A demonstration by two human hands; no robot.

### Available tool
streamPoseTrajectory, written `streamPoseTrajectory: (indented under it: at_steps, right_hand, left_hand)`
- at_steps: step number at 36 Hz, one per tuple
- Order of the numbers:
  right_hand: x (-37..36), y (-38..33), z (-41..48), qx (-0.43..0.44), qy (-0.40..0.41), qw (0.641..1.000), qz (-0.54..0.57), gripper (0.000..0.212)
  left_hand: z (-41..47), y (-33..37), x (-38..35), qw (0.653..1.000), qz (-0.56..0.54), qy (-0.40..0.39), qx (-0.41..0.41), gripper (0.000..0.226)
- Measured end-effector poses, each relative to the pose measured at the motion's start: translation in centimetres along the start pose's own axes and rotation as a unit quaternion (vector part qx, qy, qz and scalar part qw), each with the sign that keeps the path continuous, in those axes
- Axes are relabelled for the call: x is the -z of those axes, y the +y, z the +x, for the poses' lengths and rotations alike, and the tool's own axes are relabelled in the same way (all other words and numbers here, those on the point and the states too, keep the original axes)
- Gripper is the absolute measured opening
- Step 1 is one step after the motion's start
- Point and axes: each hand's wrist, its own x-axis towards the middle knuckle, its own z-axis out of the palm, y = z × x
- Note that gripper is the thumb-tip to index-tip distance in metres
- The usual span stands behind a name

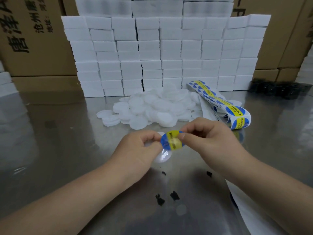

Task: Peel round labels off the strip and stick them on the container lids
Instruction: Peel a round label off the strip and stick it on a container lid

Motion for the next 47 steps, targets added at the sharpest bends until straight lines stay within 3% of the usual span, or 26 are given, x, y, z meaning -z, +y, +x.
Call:
streamPoseTrajectory:
  at_steps: [4,7,11,14,17,21,39,47]
  right_hand:
    - [0.3,-0.3,0.2,-0.009,0.072,0.996,0.057,0.024]
    - [0.5,-0.5,0.4,-0.033,0.084,0.99,0.11,0.027]
    - [0.4,-0.5,0.5,-0.108,-0.041,0.96,0.254,0.013]
    - [0.2,-0.3,0.4,-0.139,-0.128,0.929,0.318,0.029]
    - [0.0,-0.1,0.4,-0.148,-0.177,0.911,0.341,0.038]
    - [0.0,0.2,0.4,-0.155,-0.203,0.902,0.347,0.032]
    - [-0.3,0.4,0.4,-0.17,-0.224,0.897,0.342,0.033]
    - [-0.3,0.5,0.4,-0.17,-0.229,0.898,0.335,0.032]
  left_hand:
    - [0.8,-0.2,0.2,0.989,-0.097,0.09,0.072,0.042]
    - [1.2,-0.2,0.6,0.979,-0.162,0.095,0.083,0.048]
    - [1.2,0.0,0.3,0.964,-0.253,0.049,0.066,0.056]
    - [1.2,0.0,0.1,0.96,-0.275,0.028,0.051,0.064]
    - [1.2,0.0,0.3,0.947,-0.314,0.01,0.068,0.054]
    - [1.3,-0.1,0.5,0.939,-0.33,-0.011,0.095,0.05]
    - [1.1,0.1,0.9,0.878,-0.466,-0.026,0.103,0.036]
    - [1.2,0.1,0.6,0.897,-0.434,0.02,0.083,0.023]
